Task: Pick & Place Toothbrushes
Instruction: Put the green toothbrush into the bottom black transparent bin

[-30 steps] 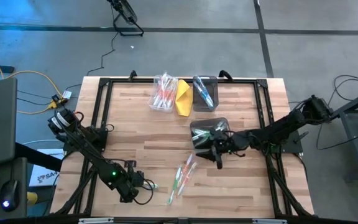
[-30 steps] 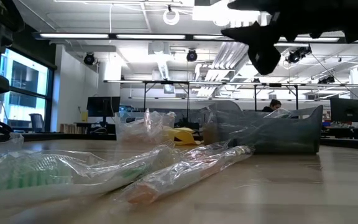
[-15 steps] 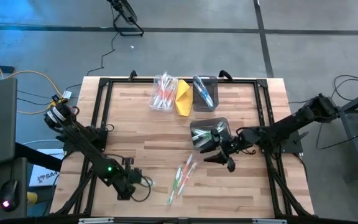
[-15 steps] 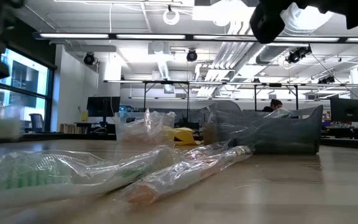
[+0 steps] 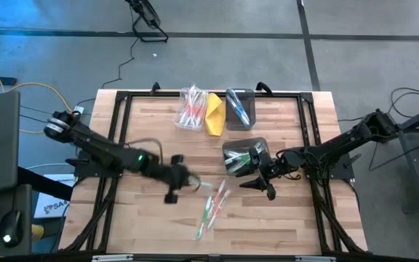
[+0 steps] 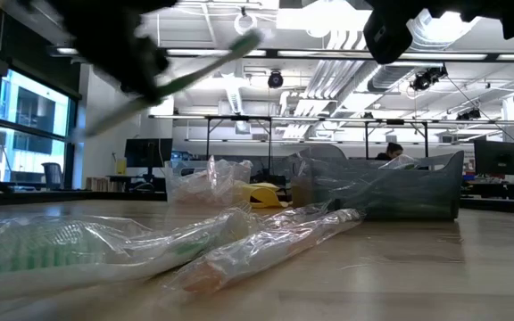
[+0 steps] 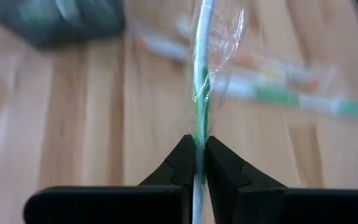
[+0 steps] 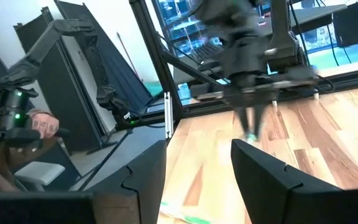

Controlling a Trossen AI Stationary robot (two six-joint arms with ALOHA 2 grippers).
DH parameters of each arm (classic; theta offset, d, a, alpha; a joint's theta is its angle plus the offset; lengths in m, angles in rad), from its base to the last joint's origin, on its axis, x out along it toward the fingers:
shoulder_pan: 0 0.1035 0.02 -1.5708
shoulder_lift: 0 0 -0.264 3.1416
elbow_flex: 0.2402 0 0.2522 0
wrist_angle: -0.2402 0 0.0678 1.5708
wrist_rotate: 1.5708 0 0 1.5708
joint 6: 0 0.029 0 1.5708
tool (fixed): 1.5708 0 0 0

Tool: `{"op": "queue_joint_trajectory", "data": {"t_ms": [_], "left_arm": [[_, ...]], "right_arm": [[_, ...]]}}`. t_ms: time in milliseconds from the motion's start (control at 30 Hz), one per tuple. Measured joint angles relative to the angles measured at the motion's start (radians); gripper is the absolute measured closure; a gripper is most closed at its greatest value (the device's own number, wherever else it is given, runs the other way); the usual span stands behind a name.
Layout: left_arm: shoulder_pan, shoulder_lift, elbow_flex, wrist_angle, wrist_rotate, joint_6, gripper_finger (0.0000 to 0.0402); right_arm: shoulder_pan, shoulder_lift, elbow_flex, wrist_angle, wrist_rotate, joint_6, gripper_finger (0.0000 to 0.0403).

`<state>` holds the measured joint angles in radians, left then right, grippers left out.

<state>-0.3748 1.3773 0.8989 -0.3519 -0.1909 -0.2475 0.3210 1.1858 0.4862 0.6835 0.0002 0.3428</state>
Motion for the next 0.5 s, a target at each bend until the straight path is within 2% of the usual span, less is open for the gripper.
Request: {"op": "queue_joint_trajectory", "data": {"t_ms": [167, 300, 500], "left_arm": [[0.197, 0.001, 0.000, 0.208, 0.208, 0.094, 0.0387], [0.298, 0.001, 0.000, 0.282, 0.284, 0.097, 0.0387], [0.365, 0.001, 0.000, 0.325, 0.274, 0.093, 0.0387]], "right_arm": [[0.000, 0.000, 0.000, -0.003, -0.003, 0.000, 0.0229], [0.000, -0.012, 0.000, -0.028, 0.025, -0.022, 0.0229], [0.000, -0.046, 0.000, -0.051, 0.274, -0.110, 0.0229]]}}
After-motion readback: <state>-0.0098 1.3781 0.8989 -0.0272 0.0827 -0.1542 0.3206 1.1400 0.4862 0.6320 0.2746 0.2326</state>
